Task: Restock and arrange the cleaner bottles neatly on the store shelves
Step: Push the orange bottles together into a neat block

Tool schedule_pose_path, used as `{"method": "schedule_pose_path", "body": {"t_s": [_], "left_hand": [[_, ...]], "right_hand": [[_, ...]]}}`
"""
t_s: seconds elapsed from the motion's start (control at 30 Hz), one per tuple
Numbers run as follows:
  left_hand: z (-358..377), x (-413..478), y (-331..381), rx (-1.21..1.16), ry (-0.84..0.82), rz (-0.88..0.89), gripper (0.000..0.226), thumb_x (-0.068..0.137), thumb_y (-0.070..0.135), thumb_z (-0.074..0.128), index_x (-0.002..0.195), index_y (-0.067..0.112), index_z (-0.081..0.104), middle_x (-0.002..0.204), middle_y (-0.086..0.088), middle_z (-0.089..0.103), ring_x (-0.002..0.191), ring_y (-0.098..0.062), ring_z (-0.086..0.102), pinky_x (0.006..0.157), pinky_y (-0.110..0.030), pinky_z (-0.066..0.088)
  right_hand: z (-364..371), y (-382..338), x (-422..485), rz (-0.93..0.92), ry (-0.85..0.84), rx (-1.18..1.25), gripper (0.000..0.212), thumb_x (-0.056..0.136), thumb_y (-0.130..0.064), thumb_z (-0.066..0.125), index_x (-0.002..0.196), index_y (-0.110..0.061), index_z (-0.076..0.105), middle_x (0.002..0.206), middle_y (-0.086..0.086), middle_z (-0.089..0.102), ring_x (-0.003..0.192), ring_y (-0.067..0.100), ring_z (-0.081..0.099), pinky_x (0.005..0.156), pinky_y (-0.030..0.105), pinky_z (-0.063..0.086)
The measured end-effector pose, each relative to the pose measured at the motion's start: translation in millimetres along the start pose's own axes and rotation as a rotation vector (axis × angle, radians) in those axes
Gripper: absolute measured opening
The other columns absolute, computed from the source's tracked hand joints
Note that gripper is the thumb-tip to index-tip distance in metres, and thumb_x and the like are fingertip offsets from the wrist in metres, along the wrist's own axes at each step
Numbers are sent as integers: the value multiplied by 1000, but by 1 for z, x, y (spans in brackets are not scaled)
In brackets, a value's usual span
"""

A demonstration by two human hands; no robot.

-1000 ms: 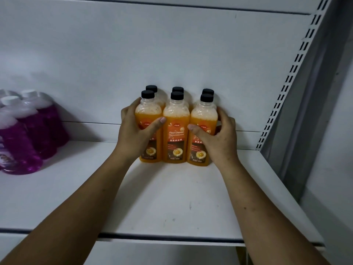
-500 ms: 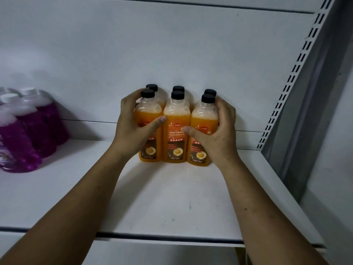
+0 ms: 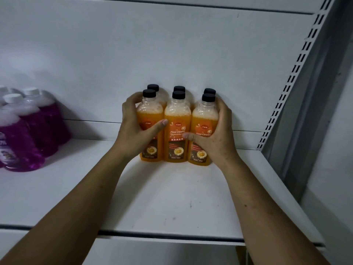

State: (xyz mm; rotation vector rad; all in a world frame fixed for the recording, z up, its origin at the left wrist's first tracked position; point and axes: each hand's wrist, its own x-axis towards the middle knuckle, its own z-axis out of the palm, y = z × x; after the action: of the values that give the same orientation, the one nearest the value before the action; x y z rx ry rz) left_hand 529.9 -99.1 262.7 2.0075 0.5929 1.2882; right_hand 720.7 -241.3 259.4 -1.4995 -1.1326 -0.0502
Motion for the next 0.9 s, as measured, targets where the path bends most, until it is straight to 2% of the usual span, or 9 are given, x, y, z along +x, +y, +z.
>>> {"method": "schedule_pose_path", "body": {"t_s": [0.1, 0.17, 0.23, 0.3, 0.4, 0.5, 0.7, 0.83, 0.9], "left_hand": [[-9, -2, -17, -16, -125, -50, 118, 65, 58, 92, 155, 42, 19, 158, 2, 32, 138, -19, 52, 101, -42, 58], [-18, -7, -30, 57, -252, -101, 132, 55, 61, 96, 157, 41, 15, 155, 0, 38, 138, -20, 52, 104, -51, 55], [-25, -13, -36, 162, -422, -114, 128, 56, 56, 97, 155, 42, 18, 150, 6, 47, 136, -15, 53, 107, -47, 54], [-26, -18, -40, 196, -514, -113, 117, 63, 47, 98, 153, 44, 24, 144, 15, 54, 131, -7, 57, 102, -32, 55], [-24, -19, -40, 173, -473, -133, 99, 68, 41, 96, 148, 41, 37, 136, 19, 61, 119, 4, 61, 88, -14, 50], [-22, -20, -42, 132, -480, -143, 93, 70, 35, 96, 145, 38, 42, 134, 20, 62, 115, 13, 60, 82, -4, 49], [-23, -20, -43, 126, -502, -166, 99, 67, 45, 93, 149, 41, 37, 135, 24, 60, 119, 13, 59, 87, -5, 47], [-24, -19, -44, 138, -509, -153, 100, 68, 48, 93, 150, 42, 35, 140, 22, 58, 122, 10, 58, 95, -14, 49], [-24, -18, -44, 138, -504, -159, 103, 65, 56, 92, 150, 43, 36, 142, 19, 57, 124, 6, 58, 101, -23, 52]], "right_hand": [[-9, 5, -5, 82, -117, -49, 143, 54, -36, 103, 160, -49, 9, 160, -12, 23, 147, 13, 33, 112, 47, 47], [-16, 15, -10, 180, -227, -75, 153, 49, -31, 105, 160, -52, 1, 158, -9, 27, 146, 15, 37, 113, 48, 45], [-18, 23, -15, 258, -315, -77, 150, 45, -33, 106, 157, -53, 8, 152, -9, 41, 139, 17, 49, 109, 51, 51], [-17, 28, -19, 298, -392, -126, 140, 43, -38, 106, 153, -47, 21, 144, -12, 53, 132, 16, 58, 107, 52, 53], [-15, 27, -21, 296, -408, -145, 121, 53, -32, 104, 150, -38, 32, 140, -13, 60, 127, 15, 62, 108, 50, 52], [-15, 24, -23, 300, -380, -148, 115, 56, -30, 103, 149, -36, 36, 138, -13, 62, 126, 15, 63, 107, 48, 53], [-19, 20, -24, 335, -354, -140, 115, 55, -25, 104, 148, -37, 37, 132, -14, 64, 120, 15, 65, 104, 46, 55], [-20, 18, -24, 352, -338, -148, 121, 52, -27, 105, 150, -38, 35, 132, -13, 63, 120, 16, 64, 103, 46, 55], [-20, 19, -24, 350, -343, -141, 122, 51, -27, 105, 149, -38, 34, 134, -12, 63, 122, 16, 63, 103, 46, 55]]}}
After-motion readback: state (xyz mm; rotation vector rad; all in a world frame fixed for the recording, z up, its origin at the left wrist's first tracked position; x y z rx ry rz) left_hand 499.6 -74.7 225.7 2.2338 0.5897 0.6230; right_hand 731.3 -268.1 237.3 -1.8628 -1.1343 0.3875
